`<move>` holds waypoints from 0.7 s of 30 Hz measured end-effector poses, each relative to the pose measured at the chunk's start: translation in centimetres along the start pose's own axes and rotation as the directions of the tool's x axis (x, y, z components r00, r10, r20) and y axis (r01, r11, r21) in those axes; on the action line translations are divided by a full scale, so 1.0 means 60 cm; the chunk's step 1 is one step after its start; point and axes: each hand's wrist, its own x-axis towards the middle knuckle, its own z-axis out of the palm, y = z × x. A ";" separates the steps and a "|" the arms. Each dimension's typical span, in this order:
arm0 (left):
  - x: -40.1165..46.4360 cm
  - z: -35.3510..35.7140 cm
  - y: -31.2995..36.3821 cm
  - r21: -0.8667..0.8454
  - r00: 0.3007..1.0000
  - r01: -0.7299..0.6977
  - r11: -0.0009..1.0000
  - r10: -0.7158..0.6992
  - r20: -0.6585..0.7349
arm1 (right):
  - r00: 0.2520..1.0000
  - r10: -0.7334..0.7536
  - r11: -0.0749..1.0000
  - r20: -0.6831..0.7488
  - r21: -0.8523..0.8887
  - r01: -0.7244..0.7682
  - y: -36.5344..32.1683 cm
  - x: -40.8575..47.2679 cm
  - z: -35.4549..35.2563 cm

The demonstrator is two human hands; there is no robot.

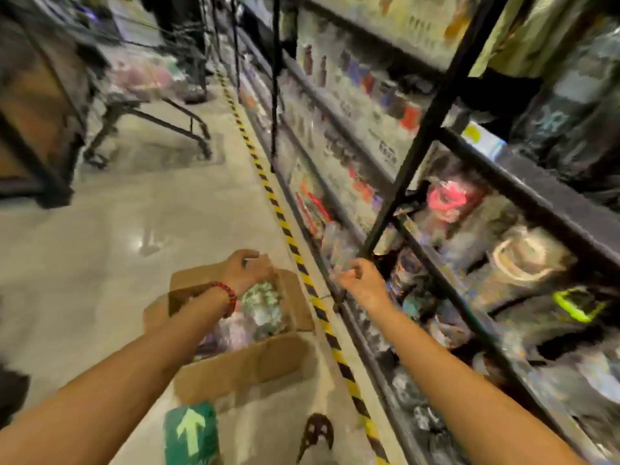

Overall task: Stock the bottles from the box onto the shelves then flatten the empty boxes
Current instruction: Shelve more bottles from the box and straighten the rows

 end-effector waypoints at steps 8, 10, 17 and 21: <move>0.138 -0.124 -0.174 -0.087 0.919 0.328 0.941 -0.339 -0.199 | 0.937 0.136 0.981 0.321 -0.175 -0.082 0.017 0.186 0.227; 0.184 -0.131 -0.216 -0.123 0.863 0.445 0.887 -0.461 -0.207 | 0.904 0.221 0.958 0.365 -0.254 -0.131 0.045 0.246 0.273; 0.345 -0.116 -0.380 -0.180 0.697 0.660 0.730 -0.684 -0.215 | 0.814 0.433 0.839 0.387 -0.503 -0.207 0.169 0.449 0.411; 0.415 -0.086 -0.510 -0.139 0.637 0.735 0.664 -0.746 -0.193 | 0.791 0.504 0.769 0.347 -0.597 -0.228 0.268 0.539 0.483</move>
